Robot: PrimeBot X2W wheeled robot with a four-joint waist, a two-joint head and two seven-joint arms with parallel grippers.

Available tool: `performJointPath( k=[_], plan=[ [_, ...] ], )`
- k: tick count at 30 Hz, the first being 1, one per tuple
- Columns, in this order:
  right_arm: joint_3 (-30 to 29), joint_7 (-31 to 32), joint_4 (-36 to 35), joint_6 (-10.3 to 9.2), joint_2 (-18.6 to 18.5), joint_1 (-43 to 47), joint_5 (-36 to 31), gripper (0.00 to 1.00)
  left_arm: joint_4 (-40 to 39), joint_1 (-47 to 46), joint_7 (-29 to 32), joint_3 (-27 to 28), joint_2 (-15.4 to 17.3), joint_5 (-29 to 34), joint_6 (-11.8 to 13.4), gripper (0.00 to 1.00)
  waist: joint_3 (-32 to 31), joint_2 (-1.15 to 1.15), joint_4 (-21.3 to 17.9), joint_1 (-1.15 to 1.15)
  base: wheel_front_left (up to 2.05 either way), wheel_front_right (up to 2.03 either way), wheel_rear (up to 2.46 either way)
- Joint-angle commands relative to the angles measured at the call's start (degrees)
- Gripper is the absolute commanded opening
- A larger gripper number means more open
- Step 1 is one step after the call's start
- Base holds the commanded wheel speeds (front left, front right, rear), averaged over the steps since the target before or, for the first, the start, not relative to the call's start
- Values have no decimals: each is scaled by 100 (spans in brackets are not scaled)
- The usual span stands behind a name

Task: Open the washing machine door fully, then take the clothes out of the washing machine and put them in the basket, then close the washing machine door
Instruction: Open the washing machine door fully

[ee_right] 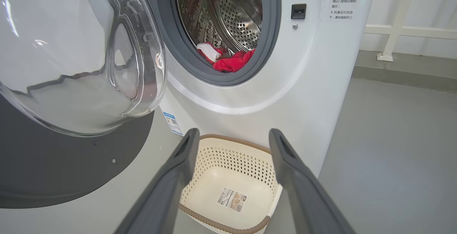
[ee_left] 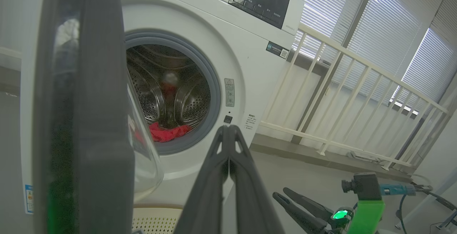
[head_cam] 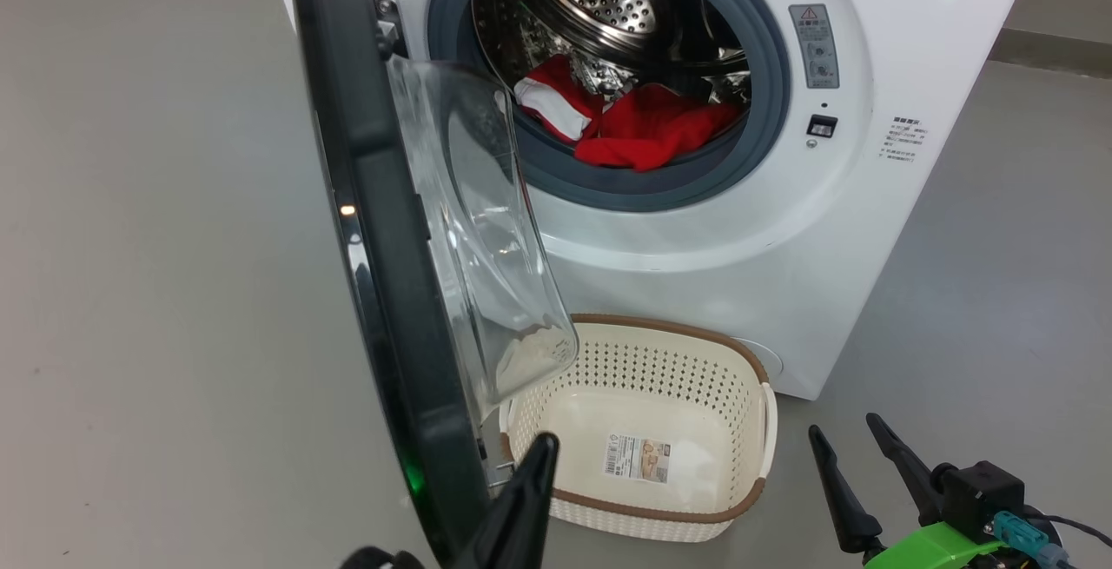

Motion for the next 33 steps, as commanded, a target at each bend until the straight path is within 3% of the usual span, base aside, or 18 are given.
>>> performJointPath(
  k=[1,6,14,26,33],
  plan=[
    [116,-53,-135,35,-42,-87,-81,100,22,-119,-29,61,6,-129,38,0,9,0,-11,0,0,0,0],
    [130,-53,-137,35,-46,-97,-81,100,581,-262,-29,-54,6,-477,216,0,38,0,-28,0,0,0,0],
    [131,-53,-168,35,-58,-119,-90,100,964,-371,-29,240,6,-602,414,0,95,0,-18,0,0,0,0],
    [91,-53,-181,35,-39,-113,-110,100,1027,-213,-29,810,6,-599,455,0,93,0,190,0,0,0,0],
    [91,-53,-195,35,-26,-130,-128,100,930,-26,-29,1518,6,-408,458,0,111,0,300,0,0,0,0]
  ],
)
